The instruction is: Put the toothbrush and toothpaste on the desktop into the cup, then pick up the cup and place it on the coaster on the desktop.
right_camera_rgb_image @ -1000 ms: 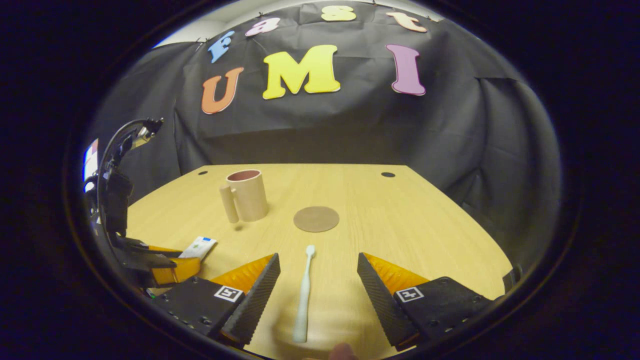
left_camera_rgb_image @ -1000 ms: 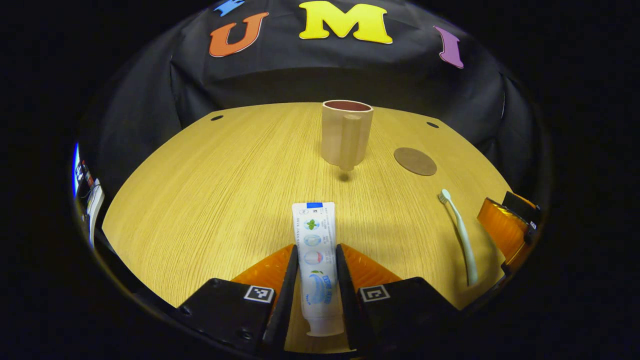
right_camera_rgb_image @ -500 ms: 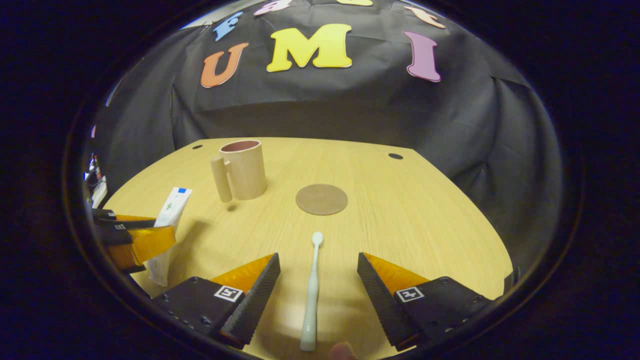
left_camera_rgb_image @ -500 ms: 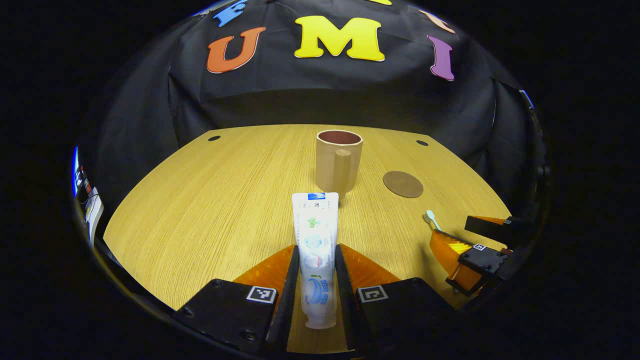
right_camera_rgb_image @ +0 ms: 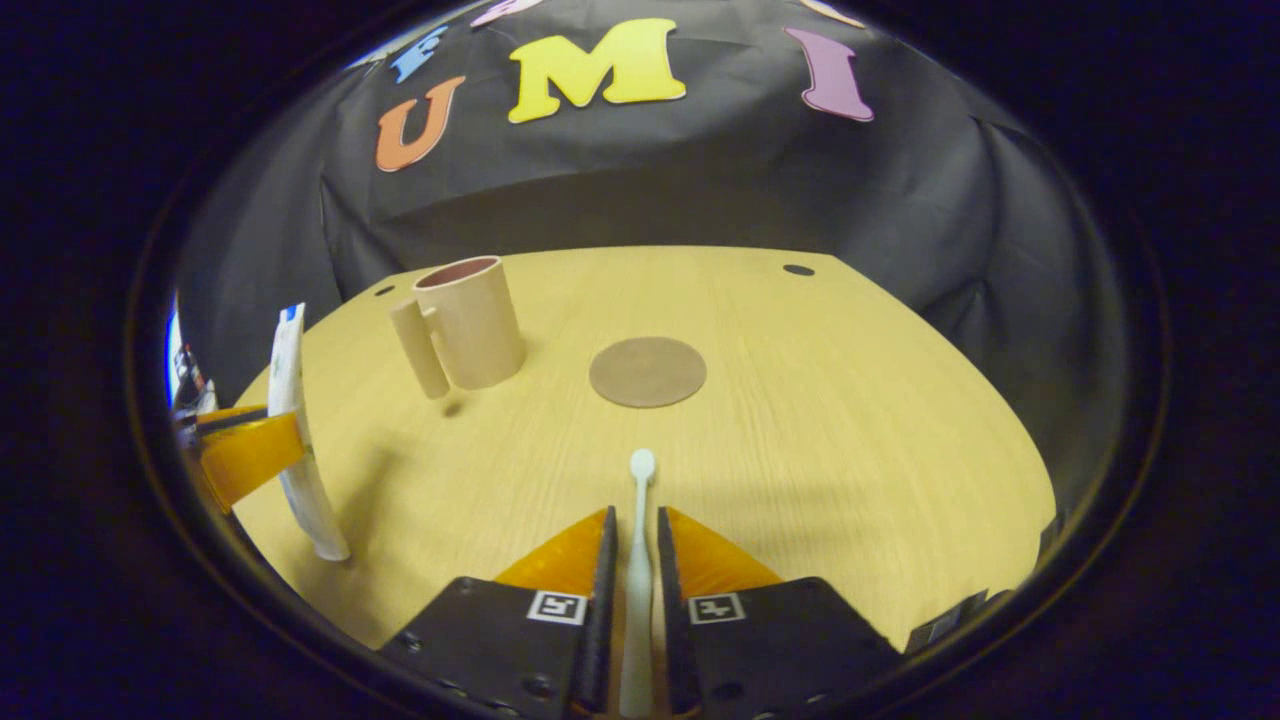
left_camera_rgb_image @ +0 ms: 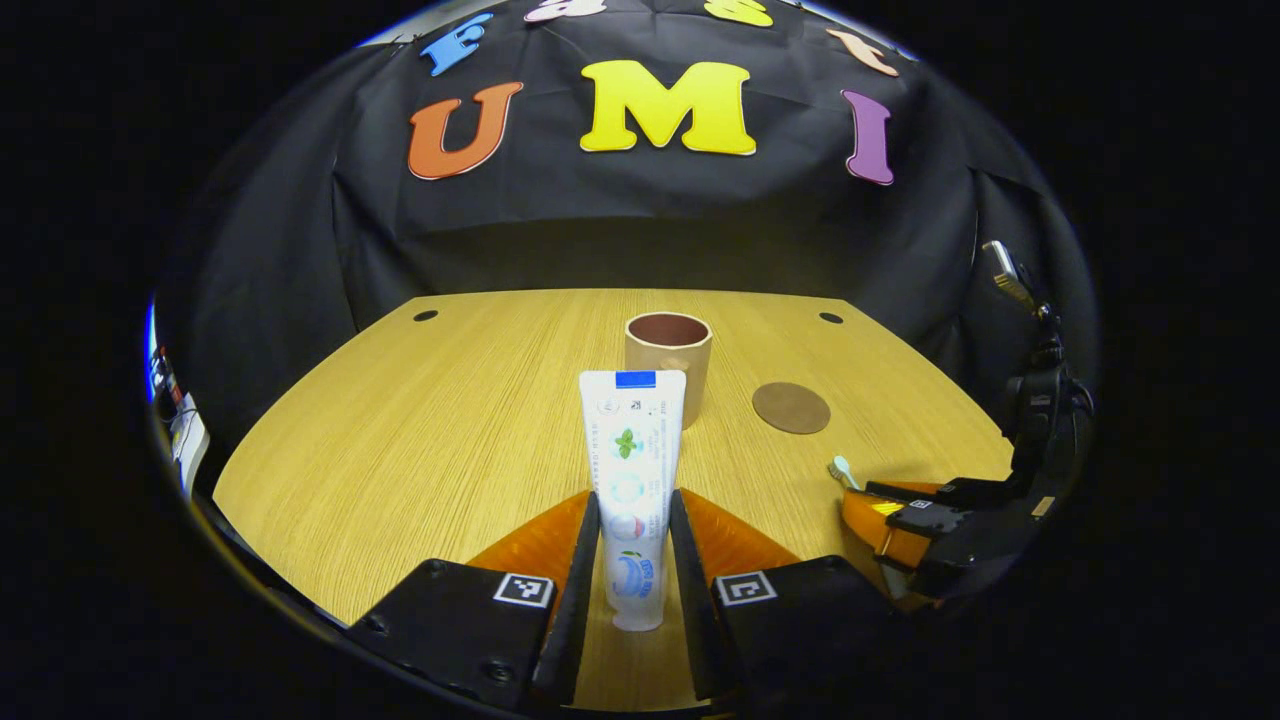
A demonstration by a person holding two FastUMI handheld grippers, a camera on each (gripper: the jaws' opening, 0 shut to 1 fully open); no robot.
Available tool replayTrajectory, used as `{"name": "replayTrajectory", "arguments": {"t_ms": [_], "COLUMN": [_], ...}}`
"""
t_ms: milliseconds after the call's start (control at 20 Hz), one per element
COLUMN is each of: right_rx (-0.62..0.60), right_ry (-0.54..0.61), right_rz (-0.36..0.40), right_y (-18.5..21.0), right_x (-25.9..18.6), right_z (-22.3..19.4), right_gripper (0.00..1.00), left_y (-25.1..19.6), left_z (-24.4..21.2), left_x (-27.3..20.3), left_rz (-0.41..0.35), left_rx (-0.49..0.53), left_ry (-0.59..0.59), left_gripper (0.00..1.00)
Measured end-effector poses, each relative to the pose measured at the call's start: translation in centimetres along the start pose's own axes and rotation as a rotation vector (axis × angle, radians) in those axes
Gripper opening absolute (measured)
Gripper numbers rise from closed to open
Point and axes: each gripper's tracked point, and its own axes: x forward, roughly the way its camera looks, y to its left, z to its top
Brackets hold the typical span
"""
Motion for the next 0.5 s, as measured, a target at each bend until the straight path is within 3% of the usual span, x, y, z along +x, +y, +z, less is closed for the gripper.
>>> {"name": "replayTrajectory", "arguments": {"t_ms": [50,100,150,300,350,400,500], "right_rx": [0.002,0.004,0.014,0.023,0.020,0.018,0.017], "right_ry": [0.002,0.003,0.001,-0.017,-0.028,-0.039,-0.051], "right_rz": [0.008,0.017,0.024,0.038,0.036,0.036,0.038], "right_y": [-0.1,-0.1,0.0,0.0,-0.2,-0.2,-0.3], "right_x": [0.0,-0.2,-0.1,-0.6,-0.8,-0.9,-1.3], "right_z": [0.1,-0.1,0.0,0.4,0.8,0.9,1.1], "right_gripper": [0.02,0.05,0.00,0.00,0.00,0.00,0.00], "left_y": [0.0,0.2,0.3,0.2,0.1,0.2,0.7], "left_z": [0.2,0.5,0.8,1.2,1.9,2.3,2.9], "left_x": [-0.2,-0.5,-0.7,-0.8,-0.8,-0.8,-0.8], "left_rz": [-0.003,-0.005,-0.005,-0.024,-0.034,-0.037,-0.025], "left_rx": [0.003,0.006,0.007,-0.001,-0.005,-0.006,-0.012], "left_ry": [-0.006,-0.013,-0.018,-0.034,-0.046,-0.059,-0.070], "left_gripper": [0.45,0.45,0.45,0.48,0.31,0.23,0.20]}}
